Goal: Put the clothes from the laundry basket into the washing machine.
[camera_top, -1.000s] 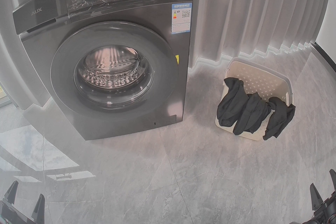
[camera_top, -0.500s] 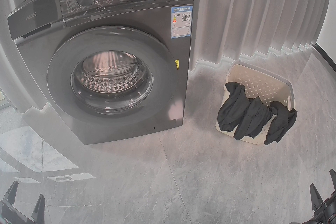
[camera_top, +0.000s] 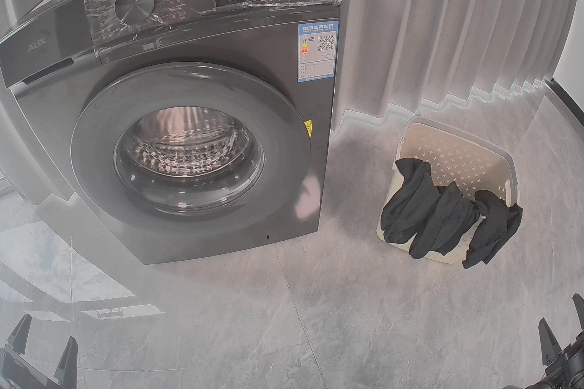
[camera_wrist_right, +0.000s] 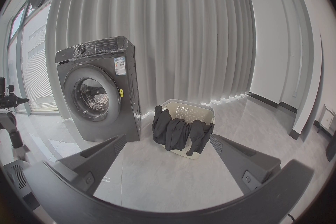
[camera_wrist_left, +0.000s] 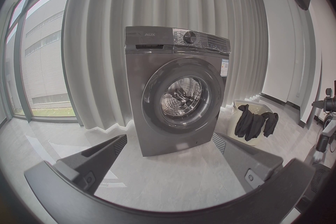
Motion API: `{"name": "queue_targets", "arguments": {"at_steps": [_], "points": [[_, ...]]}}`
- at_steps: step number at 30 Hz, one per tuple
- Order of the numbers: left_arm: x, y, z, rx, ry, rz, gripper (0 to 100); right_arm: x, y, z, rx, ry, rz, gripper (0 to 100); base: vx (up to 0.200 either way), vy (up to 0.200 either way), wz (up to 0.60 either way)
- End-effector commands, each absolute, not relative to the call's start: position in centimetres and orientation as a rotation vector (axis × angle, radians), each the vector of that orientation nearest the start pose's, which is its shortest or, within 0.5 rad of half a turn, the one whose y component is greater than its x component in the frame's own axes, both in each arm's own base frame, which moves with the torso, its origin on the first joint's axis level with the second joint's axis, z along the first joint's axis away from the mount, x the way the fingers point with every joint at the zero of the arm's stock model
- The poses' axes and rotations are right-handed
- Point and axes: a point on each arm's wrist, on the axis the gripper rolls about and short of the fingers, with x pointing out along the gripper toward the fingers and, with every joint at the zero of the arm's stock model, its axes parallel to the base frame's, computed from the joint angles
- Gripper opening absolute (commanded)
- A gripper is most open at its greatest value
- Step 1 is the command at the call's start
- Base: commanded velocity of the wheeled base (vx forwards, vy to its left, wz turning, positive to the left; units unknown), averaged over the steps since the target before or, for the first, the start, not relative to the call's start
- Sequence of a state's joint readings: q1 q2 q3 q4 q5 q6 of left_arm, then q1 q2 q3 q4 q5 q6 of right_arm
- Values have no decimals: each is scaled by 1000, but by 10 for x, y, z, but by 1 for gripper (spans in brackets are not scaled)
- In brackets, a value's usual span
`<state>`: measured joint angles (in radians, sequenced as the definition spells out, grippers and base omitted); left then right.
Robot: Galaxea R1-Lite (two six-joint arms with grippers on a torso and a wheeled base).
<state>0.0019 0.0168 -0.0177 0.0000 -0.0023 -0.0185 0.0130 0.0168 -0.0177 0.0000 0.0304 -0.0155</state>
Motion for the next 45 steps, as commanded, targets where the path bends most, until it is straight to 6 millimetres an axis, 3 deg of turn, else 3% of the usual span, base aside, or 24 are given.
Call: {"name": "queue_targets", "arguments": {"at_steps": [1,7,19,28,35,45], "points": [[-23,0,76,-20,2,2,100,-21,0,76,-15,18,45,100,0,-200,0],[-23,0,76,-18,2,0,100,-21,0,76,-17,18,45,100,0,-200,0],[-23,0,76,-18,2,0,100,-21,0,76,-17,18,45,100,0,0,0],[-23,0,76,-20,2,-2,100,-21,0,76,-17,18,45,100,200,0,0],[-23,0,76,-17,2,-2,100,-21,0,76,-17,18,45,100,0,0,0],[-23,0,76,-15,2,-3,100,-21,0,76,-17,18,45,100,0,0,-540]]}}
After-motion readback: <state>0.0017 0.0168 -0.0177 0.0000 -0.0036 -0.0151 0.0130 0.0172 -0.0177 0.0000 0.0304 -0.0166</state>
